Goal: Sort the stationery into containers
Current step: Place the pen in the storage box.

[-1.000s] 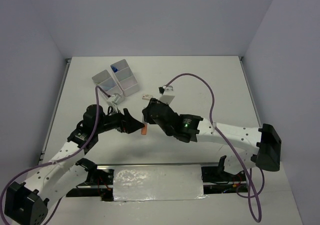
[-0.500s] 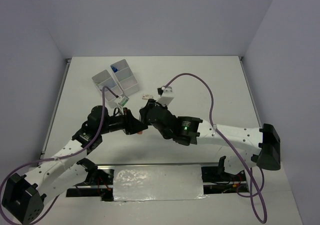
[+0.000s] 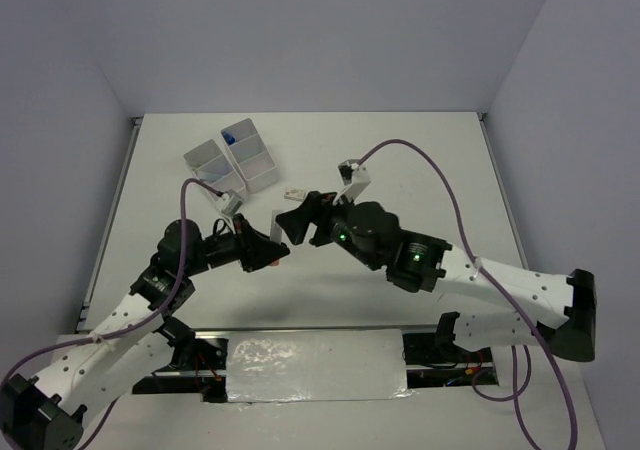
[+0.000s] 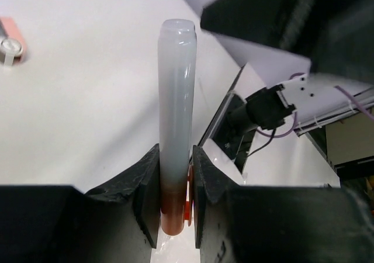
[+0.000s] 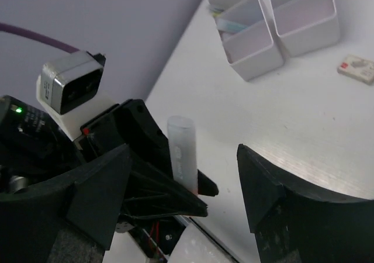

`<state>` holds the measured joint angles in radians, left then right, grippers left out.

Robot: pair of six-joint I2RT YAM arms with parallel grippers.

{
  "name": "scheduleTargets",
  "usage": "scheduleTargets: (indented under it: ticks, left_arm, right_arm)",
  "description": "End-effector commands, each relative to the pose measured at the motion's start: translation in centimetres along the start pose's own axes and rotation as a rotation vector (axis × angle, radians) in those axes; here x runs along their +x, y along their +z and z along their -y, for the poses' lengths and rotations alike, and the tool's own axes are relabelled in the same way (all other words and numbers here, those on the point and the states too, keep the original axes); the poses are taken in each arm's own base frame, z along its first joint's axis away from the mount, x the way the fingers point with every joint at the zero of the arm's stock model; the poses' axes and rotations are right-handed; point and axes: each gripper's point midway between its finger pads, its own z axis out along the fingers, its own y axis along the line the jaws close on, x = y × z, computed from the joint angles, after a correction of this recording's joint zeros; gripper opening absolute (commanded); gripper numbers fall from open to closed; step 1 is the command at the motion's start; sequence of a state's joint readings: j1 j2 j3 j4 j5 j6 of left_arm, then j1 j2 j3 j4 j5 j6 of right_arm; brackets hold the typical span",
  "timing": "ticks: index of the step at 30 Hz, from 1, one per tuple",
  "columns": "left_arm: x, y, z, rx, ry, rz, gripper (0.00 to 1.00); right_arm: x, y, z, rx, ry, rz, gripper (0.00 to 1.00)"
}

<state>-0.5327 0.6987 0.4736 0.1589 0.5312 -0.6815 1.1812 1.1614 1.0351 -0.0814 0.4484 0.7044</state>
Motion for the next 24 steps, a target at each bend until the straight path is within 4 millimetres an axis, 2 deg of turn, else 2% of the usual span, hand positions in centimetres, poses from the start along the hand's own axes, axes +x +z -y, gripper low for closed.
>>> scheduleTargets:
  ticks: [1, 3, 5, 7, 10, 11, 13, 18, 19, 22, 23, 24]
  left_arm:
    - [-2.1, -0.8, 3.6, 0.164, 0.121, 0.097, 0.0]
    - [-2.0, -1.2, 4.6, 0.214, 0.134, 0.107, 0.0]
    - [-2.0, -1.7, 5.9, 0.285, 0.155, 0.113, 0.0]
    - [-1.3, -2.0, 6.9, 0.353, 0.163, 0.091, 0.0]
    - [-1.4, -2.7, 8.5, 0.443, 0.191, 0.102, 0.0]
    - [-1.3, -2.8, 8.7, 0.452, 0.194, 0.102, 0.0]
    - [-1.2, -2.9, 8.9, 0.46, 0.201, 0.103, 0.0]
    - [-1.0, -3.4, 9.6, 0.503, 0.209, 0.103, 0.0]
    - [-1.1, -3.4, 9.6, 0.5, 0.208, 0.105, 0.0]
    - [-1.1, -3.1, 9.0, 0.464, 0.197, 0.1, 0.0]
    - [-1.3, -2.9, 8.7, 0.446, 0.2, 0.107, 0.04]
    - [-1.3, -2.7, 8.5, 0.432, 0.196, 0.105, 0.1]
  right_arm:
    - [-2.6, -2.7, -3.9, -0.288, -0.027, 0.02, 0.8]
    - [-2.4, -3.3, -4.2, -0.366, -0.073, 0.003, 0.8]
    - [-2.1, -4.5, -6.1, -0.489, -0.132, -0.024, 0.79]
    - [-1.8, -4.6, -6.8, -0.528, -0.162, -0.042, 0.78]
    - [-1.5, -4.3, -7.1, -0.553, -0.19, -0.045, 0.75]
    - [-1.3, -4.8, -7.9, -0.598, -0.201, -0.06, 0.74]
    - [-1.2, -4.6, -8.6, -0.623, -0.204, -0.07, 0.7]
    - [0.1, -3.1, -8.4, -0.607, -0.215, -0.11, 0.56]
    - [0.4, -2.9, -8.3, -0.607, -0.216, -0.115, 0.51]
    - [0.7, -2.8, -8.6, -0.633, -0.23, -0.122, 0.16]
    - [0.8, -2.7, -8.6, -0.634, -0.234, -0.119, 0.0]
    - [0.6, -2.7, -8.6, -0.631, -0.235, -0.113, 0.0]
